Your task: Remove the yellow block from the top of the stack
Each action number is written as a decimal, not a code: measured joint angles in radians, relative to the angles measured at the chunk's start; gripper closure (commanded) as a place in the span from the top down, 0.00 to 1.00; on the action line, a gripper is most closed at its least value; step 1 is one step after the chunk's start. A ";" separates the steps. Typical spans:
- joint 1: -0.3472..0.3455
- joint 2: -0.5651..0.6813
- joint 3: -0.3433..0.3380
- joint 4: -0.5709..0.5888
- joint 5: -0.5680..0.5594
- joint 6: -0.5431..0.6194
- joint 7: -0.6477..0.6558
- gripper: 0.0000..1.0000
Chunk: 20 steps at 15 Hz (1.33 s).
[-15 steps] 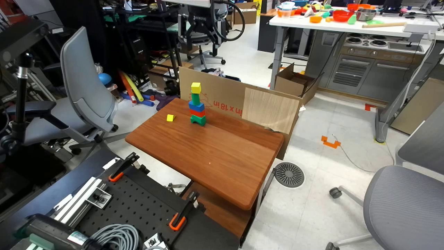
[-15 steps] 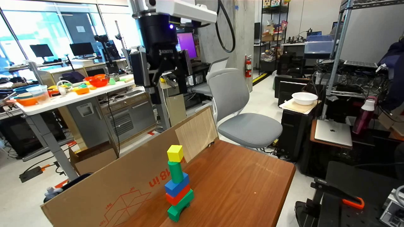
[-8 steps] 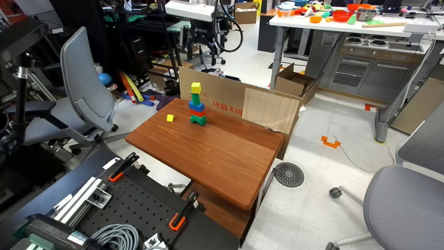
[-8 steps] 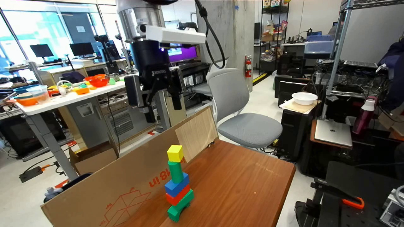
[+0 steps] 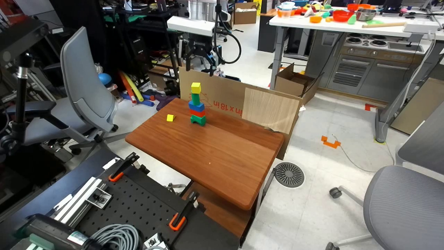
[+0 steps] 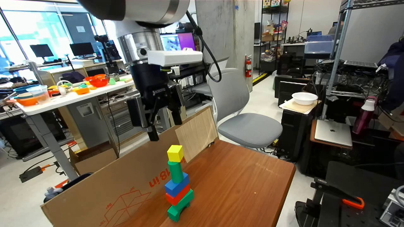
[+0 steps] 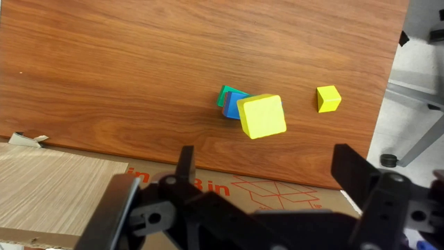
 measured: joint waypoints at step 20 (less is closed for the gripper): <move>0.041 0.030 0.020 -0.059 -0.180 0.019 -0.164 0.66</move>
